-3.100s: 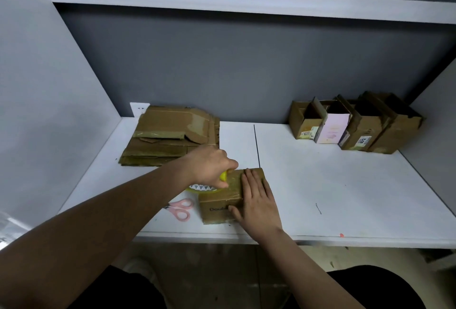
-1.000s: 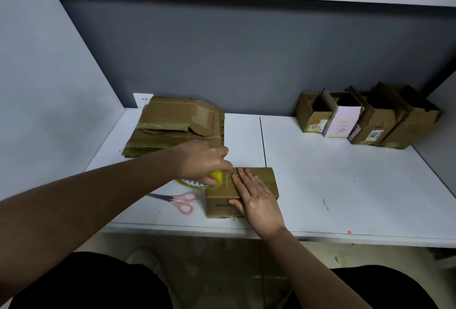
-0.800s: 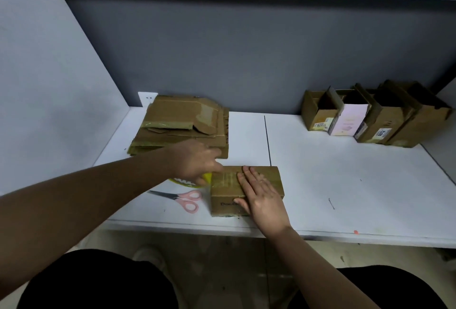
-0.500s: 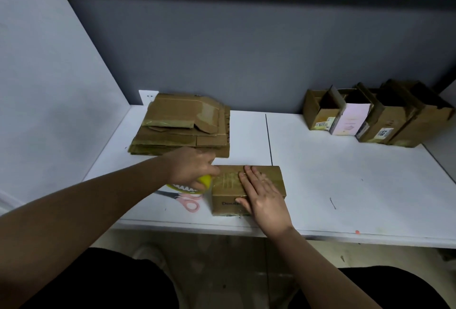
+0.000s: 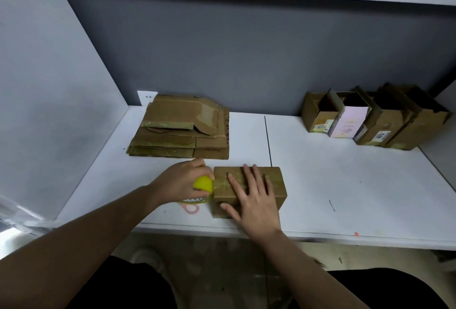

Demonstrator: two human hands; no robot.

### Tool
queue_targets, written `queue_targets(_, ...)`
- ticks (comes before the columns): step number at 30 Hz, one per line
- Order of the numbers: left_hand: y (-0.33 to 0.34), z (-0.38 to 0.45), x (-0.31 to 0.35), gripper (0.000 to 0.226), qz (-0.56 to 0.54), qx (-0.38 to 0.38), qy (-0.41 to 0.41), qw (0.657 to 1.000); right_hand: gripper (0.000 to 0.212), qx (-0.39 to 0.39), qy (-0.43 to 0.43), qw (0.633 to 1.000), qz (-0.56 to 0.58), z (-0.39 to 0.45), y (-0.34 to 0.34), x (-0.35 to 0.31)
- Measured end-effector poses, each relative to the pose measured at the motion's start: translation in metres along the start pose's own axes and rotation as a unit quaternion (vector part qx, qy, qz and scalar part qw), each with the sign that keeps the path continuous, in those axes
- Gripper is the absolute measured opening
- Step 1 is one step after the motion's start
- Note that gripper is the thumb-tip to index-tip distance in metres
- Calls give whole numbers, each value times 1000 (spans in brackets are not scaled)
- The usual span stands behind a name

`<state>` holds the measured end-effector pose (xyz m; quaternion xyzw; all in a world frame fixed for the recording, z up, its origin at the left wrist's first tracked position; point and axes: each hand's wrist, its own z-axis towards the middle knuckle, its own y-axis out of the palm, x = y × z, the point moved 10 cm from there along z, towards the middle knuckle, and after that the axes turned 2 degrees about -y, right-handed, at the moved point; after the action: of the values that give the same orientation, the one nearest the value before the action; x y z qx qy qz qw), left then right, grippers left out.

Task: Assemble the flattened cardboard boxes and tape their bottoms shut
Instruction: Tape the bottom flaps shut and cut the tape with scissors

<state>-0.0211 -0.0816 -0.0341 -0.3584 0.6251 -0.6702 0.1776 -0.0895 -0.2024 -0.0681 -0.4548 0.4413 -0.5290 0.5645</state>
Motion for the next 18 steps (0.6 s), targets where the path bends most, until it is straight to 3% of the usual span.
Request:
queue_targets(5, -1, -3, 10, 52, -55, 37, -32, 997, 70, 7, -29, 999, 27, -1, 0, -24)
queue_targets(11, 5, -5, 37, 64, -83, 88, -94, 988, 75, 9, -92, 996, 8, -9, 5, 7)
queue_targets(18, 13, -17, 25, 54, -216, 87, -87, 968, 64, 27, -78, 997, 15, -7, 4, 20)
